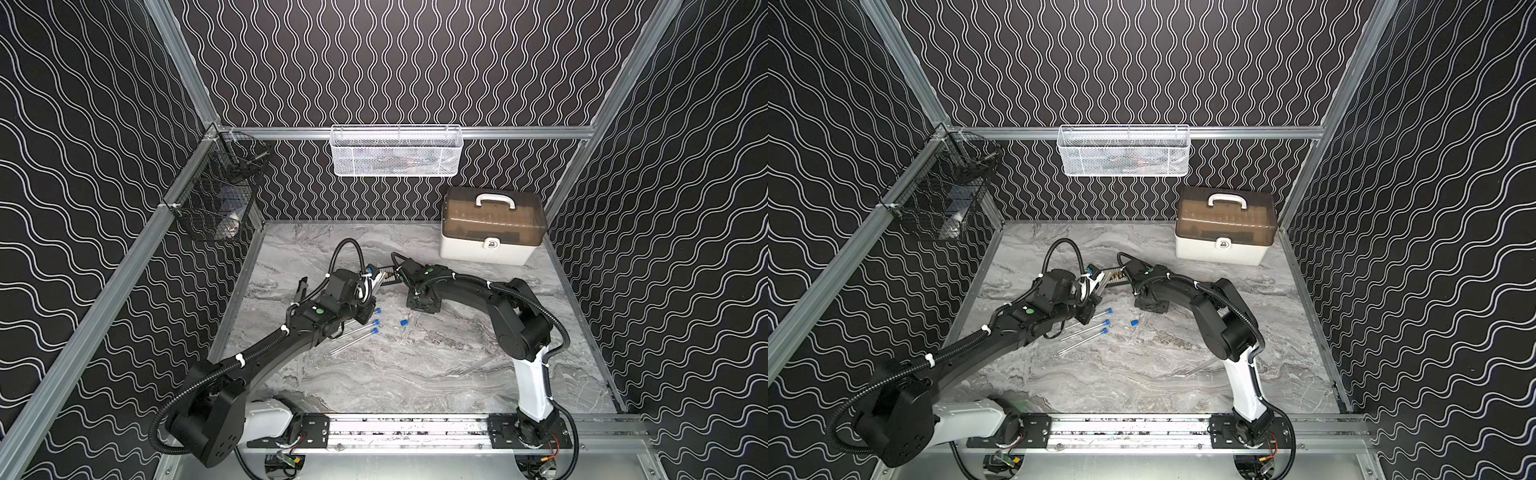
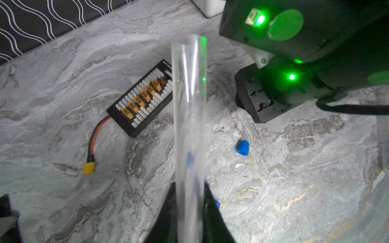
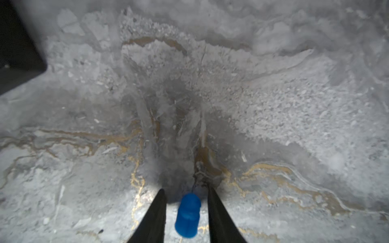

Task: Insert stoppers into test tubes
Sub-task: Pick up the stopper from the center of the board.

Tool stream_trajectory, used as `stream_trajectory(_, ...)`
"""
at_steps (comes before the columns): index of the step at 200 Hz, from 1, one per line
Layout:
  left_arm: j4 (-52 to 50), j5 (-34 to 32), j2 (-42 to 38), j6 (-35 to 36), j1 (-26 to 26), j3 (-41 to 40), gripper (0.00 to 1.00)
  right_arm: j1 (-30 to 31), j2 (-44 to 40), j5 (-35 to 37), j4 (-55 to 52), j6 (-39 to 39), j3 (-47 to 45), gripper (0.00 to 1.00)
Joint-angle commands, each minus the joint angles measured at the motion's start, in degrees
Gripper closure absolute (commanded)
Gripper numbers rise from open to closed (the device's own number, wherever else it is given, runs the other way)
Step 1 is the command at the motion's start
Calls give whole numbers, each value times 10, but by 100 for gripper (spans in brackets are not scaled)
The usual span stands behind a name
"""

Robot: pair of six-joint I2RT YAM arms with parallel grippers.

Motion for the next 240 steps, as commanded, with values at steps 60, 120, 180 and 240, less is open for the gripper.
stream_trajectory(60,19,5,-7,6,1,2,100,0,-1,-10,-36,21,2,67)
stream_trajectory(120,25,6,-5,3,1,-1,100,0,-22,-37,-20,-15,-15,65)
stream_trajectory(180,28,6,0,1,1,-1,100,-1,-18,-44,-13,-41,-21,70)
stream_trajectory(240,30,5,0,-2,1,-4,100,-2,-13,-52,-11,-56,-23,75)
